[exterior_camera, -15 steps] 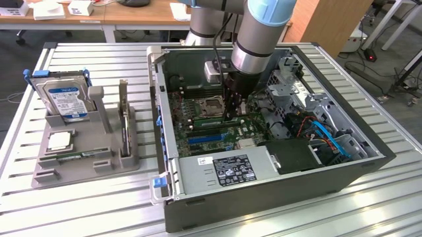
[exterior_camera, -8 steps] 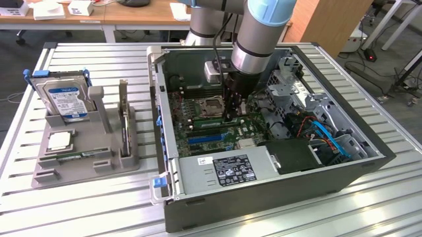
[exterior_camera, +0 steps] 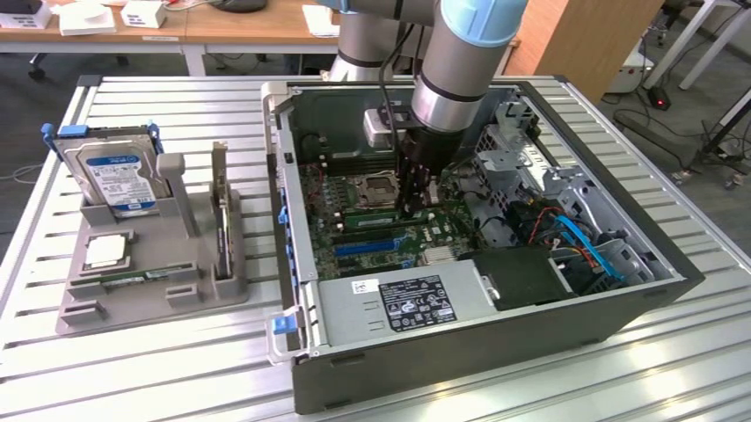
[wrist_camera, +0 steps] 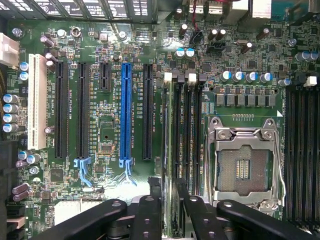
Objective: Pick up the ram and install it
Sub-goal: 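Insert the ram into the slot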
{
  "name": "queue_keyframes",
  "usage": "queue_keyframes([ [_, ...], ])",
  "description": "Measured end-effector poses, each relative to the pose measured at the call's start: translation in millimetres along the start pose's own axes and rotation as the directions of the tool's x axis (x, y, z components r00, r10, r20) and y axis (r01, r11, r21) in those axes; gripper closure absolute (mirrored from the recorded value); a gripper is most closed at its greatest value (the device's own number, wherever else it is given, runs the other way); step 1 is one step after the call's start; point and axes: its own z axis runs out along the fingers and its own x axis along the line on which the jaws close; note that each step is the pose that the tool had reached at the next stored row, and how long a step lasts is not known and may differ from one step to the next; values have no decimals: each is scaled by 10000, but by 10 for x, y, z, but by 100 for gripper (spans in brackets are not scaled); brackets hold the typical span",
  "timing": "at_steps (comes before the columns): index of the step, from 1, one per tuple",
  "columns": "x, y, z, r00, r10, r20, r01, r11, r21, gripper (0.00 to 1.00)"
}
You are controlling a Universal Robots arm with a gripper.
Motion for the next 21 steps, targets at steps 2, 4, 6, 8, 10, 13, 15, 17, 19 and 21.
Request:
queue_keyframes([
  [2,0,0,0,10000,0,0,0,10000,-1,76],
  [4,0,0,-3,10000,0,-1,0,10000,0,76],
  [6,0,1,-15,10000,0,-1,0,10000,-1,76],
  [8,-1,2,-32,10000,0,0,0,10000,0,76],
  [10,-2,3,-52,10000,0,0,0,10000,0,76],
  [13,-2,5,-87,10000,0,0,0,10000,0,76],
  [15,-3,6,-111,10000,0,-1,0,10000,0,76],
  [17,-4,7,-132,10000,0,0,0,10000,0,76],
  [19,-5,8,-154,10000,0,-1,0,10000,-1,76],
  [21,-5,10,-181,10000,0,0,0,10000,-1,76],
])
